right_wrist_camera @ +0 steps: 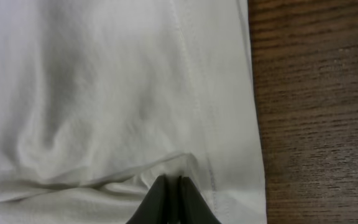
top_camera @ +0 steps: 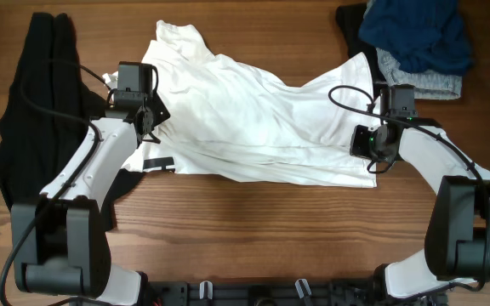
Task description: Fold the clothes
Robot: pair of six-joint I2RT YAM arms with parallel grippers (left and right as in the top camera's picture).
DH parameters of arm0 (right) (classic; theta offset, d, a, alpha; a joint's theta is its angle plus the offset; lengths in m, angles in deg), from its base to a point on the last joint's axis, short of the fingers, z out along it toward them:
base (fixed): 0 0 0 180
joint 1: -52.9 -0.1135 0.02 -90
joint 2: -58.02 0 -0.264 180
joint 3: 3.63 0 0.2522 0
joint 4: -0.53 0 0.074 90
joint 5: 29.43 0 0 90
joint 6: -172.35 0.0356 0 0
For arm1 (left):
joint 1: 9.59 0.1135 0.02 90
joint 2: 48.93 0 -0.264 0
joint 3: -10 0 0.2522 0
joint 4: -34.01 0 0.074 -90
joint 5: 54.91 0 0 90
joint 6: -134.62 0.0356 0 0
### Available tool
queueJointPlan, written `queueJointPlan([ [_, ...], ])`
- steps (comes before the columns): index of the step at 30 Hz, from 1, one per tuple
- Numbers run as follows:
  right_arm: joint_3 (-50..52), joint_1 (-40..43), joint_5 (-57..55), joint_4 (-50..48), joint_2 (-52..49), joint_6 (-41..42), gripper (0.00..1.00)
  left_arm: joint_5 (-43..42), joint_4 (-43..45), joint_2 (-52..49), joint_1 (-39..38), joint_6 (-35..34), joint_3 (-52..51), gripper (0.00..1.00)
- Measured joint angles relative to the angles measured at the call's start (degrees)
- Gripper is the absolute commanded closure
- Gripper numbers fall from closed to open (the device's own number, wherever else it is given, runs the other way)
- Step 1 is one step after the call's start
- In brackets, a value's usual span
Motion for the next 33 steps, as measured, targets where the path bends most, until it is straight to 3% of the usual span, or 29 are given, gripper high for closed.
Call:
queueJointPlan([
  [12,-8.7,0.0,0.3,7.7,1.5,0.1,0.96,0.0,0.7,0.0,0.0,1.6,1.0,0.96],
  [16,-8.9,0.2,0.3,7.2,1.6,0.0,0.96,0.0,-0.7,0.0,0.0,3.9,1.7,0.73],
  [20,-8.9,1.7,0.3,3.9,1.6,0.0,0.96,-0.2,-2.5,0.0,0.0,5.0,1.7,0.68],
  [25,-8.9,2.3,0.3,1.6,1.6,0.0,0.96,-1.4,-6.4,0.0,0.0,6.3,1.8,0.55],
  [33,-8.9,2.3,1.1,1.4,1.6,0.0,0.96,-2.9,-12.9,0.0,0.0,8.1,1.9,0.58],
])
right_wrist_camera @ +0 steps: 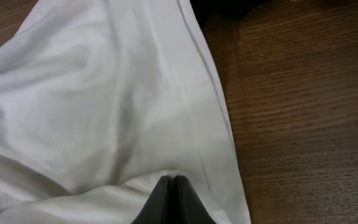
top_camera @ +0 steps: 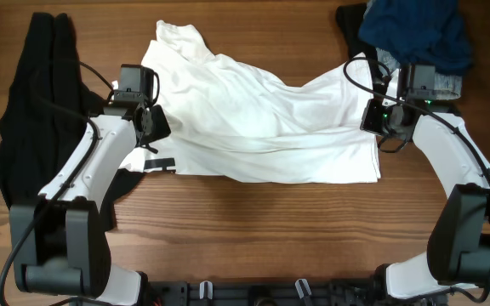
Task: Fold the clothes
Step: 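Push the folded hem toward the collar with both grippers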
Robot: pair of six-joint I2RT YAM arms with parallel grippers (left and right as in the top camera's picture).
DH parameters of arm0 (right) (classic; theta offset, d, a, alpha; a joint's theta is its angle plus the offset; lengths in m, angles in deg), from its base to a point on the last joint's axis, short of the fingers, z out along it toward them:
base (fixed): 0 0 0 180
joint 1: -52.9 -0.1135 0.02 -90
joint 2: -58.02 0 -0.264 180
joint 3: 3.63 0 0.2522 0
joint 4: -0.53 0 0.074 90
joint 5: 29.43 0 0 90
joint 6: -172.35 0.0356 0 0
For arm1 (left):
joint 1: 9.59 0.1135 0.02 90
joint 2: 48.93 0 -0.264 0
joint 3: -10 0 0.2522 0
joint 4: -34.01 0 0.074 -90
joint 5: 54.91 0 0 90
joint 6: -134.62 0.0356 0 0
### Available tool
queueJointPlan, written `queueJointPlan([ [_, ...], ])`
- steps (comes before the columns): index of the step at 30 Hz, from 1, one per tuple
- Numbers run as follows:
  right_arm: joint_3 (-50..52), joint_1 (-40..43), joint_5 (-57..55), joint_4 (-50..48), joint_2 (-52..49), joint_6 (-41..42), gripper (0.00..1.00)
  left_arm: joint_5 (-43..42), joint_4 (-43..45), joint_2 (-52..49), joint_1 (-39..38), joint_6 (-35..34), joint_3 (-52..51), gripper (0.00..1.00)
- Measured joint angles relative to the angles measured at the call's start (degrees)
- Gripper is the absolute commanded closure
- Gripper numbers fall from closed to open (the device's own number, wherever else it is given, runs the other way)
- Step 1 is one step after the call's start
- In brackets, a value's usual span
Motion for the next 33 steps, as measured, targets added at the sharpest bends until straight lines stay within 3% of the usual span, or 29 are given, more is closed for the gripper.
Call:
queueJointPlan([
  [4,0.0,0.0,0.0,0.0,0.0,0.0,0.96,-0.9,2.1,0.0,0.0,0.6,0.0,0.65],
  [10,0.0,0.0,0.0,0.0,0.0,0.0,0.96,-2.3,2.2,-2.5,0.0,0.6,0.0,0.66],
  [14,0.0,0.0,0.0,0.0,0.0,0.0,0.96,-2.3,2.6,-5.5,0.0,1.0,0.0,0.96],
  [20,0.0,0.0,0.2,0.1,0.0,0.0,0.96,-2.5,7.5,-5.9,0.0,1.0,0.4,0.96],
  [25,0.0,0.0,0.2,0.0,0.0,0.0,0.96,-2.4,8.9,-5.8,0.0,1.0,6.6,0.96],
  [33,0.0,0.0,0.0,-0.5,0.0,0.0,0.96,-1.8,5.6,-5.8,1.4,0.9,6.8,0.96],
])
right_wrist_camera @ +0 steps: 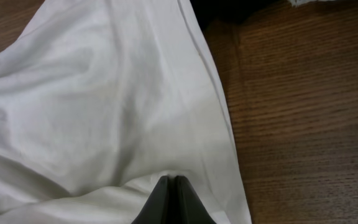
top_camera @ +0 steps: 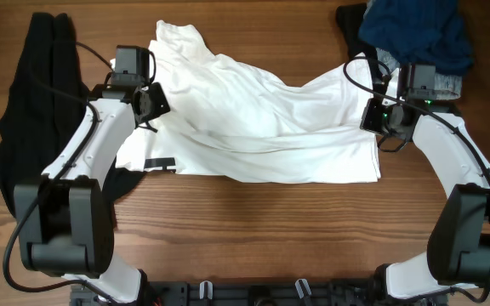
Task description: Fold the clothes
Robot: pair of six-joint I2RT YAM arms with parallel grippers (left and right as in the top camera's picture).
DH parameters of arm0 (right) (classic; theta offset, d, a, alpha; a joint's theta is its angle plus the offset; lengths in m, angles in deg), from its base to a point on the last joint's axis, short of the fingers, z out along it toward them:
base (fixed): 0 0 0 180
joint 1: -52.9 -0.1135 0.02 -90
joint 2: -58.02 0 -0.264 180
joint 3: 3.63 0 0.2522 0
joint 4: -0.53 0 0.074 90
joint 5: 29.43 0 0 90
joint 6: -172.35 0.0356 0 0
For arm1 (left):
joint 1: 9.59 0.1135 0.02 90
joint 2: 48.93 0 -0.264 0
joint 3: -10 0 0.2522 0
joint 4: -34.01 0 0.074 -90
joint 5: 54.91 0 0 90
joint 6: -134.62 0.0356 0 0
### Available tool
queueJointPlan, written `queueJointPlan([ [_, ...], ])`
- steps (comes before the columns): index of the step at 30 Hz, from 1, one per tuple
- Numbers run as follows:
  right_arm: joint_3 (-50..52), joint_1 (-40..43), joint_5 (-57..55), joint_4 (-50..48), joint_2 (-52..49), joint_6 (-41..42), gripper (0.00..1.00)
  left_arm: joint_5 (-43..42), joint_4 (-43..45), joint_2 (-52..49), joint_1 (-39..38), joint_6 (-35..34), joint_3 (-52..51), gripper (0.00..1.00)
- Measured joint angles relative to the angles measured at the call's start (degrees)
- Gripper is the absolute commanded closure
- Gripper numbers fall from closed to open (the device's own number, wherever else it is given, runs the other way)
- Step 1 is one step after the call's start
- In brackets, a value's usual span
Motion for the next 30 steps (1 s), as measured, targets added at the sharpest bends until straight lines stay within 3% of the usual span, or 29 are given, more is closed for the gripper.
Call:
queueJointPlan([
  [17,0.0,1.0,-1.5,-2.5,-0.6,0.0,0.96,3.4,-2.0,-0.1,6.6,0.0,-0.5,0.96],
  [19,0.0,1.0,-1.5,-2.7,-1.3,0.0,0.96,3.1,-1.9,-0.1,6.6,0.0,-0.5,0.8],
  [21,0.0,1.0,-1.5,-3.3,-2.1,0.0,0.96,2.9,-1.7,-0.1,6.6,0.2,-0.5,0.42],
  [22,0.0,1.0,-1.5,-3.5,-2.4,0.0,0.91,2.7,-1.4,-0.1,6.6,0.0,-0.5,0.32],
  [25,0.0,1.0,-1.5,-4.8,-2.7,-0.2,0.39,2.5,-0.4,-0.1,6.6,0.1,-0.5,0.14],
  [27,0.0,1.0,-1.4,-5.1,-2.7,-0.5,0.23,2.5,0.1,-0.1,6.6,0.0,-0.5,0.11],
  [30,-1.2,1.0,-1.1,-2.8,-2.7,-1.6,0.18,2.5,0.5,-0.1,6.6,0.1,-0.5,0.07],
])
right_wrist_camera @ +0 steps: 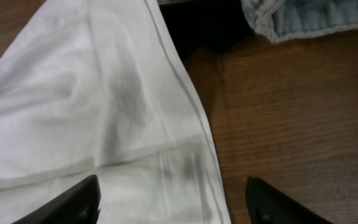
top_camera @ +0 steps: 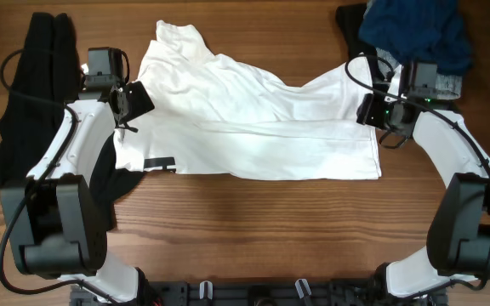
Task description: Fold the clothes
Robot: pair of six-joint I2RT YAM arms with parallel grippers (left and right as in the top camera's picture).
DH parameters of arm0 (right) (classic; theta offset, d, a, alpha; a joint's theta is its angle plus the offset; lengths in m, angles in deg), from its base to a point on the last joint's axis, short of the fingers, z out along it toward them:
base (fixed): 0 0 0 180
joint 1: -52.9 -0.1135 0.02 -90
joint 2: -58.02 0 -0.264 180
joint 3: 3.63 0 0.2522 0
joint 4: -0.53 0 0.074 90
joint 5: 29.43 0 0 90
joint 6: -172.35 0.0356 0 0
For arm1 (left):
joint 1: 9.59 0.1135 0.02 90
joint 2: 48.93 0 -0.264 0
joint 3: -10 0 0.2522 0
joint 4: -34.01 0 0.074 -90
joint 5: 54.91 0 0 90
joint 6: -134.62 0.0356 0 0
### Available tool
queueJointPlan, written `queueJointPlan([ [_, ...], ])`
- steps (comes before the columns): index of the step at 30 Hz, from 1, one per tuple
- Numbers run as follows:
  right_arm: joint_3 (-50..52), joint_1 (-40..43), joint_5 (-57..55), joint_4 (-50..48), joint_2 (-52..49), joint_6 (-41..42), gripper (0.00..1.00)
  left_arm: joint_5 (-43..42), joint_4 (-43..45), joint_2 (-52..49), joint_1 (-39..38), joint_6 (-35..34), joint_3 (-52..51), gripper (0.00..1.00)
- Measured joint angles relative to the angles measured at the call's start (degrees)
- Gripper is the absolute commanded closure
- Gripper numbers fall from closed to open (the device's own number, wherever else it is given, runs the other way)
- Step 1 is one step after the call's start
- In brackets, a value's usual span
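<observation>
A white shirt [top_camera: 253, 127] lies spread across the middle of the wooden table, its upper layer folded down into a straight horizontal crease. My right gripper [top_camera: 367, 111] is at the shirt's right edge and stands open. In the right wrist view its fingers [right_wrist_camera: 79, 200] are wide apart over the hem of the white shirt [right_wrist_camera: 104, 106], holding nothing. My left gripper [top_camera: 136, 100] sits at the shirt's upper left edge and looks shut on the fabric there.
A black garment [top_camera: 32, 110] lies along the left side under the left arm. A pile of blue and grey clothes [top_camera: 415, 38] sits at the back right, and its denim edge [right_wrist_camera: 309, 15] shows close to the right gripper. Bare wood [top_camera: 253, 229] runs along the front.
My right gripper has opened and let go of the shirt's right hem. My left gripper has moved left and back, and the shirt's left side now lies pulled out flatter.
At first my right gripper was shut on the shirt's lower right hem near the front. A second later it held that hem further back, with the layer folded over. It stayed there while the left gripper shifted leftward. Now the fold lies flat and the right gripper is open.
</observation>
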Motion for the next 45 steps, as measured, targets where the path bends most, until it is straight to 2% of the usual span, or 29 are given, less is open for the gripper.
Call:
queueJointPlan([
  [3,-7.2,0.0,0.4,7.6,0.1,-0.6,0.21,-0.5,-3.0,0.0,0.0,1.5,1.8,0.05],
  [6,-17.2,0.0,2.1,14.6,0.4,-2.0,0.21,-3.8,-7.9,0.0,0.0,3.8,8.3,0.06],
  [11,-29.5,0.0,4.2,17.4,1.8,-4.7,0.23,-12.1,-7.1,0.7,0.0,7.9,22.4,0.07],
  [17,-30.0,-0.4,4.8,17.5,1.7,-6.3,0.23,-14.9,3.2,-4.6,0.0,10.7,27.8,0.07],
  [22,-30.0,-2.8,4.9,17.4,0.9,-7.5,0.23,-15.3,14.8,-18.8,0.0,12.0,28.0,0.09],
  [23,-30.0,-3.5,4.9,17.4,0.9,-7.8,0.22,-15.3,16.8,-24.4,0.0,12.2,28.0,0.09],
  [26,-30.0,-3.8,4.8,17.4,0.9,-8.0,0.22,-15.3,20.4,-29.7,0.0,12.4,28.9,0.1],
  [33,-30.0,-3.8,4.8,17.0,0.9,-8.0,0.22,-15.3,31.1,-34.3,-0.7,12.4,31.5,0.11],
  [40,-30.0,-3.8,4.8,17.0,0.9,-8.0,0.22,-14.5,35.7,-39.2,-3.3,12.7,32.0,0.14],
  [45,-30.0,-3.8,4.8,17.0,0.9,-8.0,0.22,-13.6,35.2,-42.4,-4.5,14.2,36.4,0.41],
])
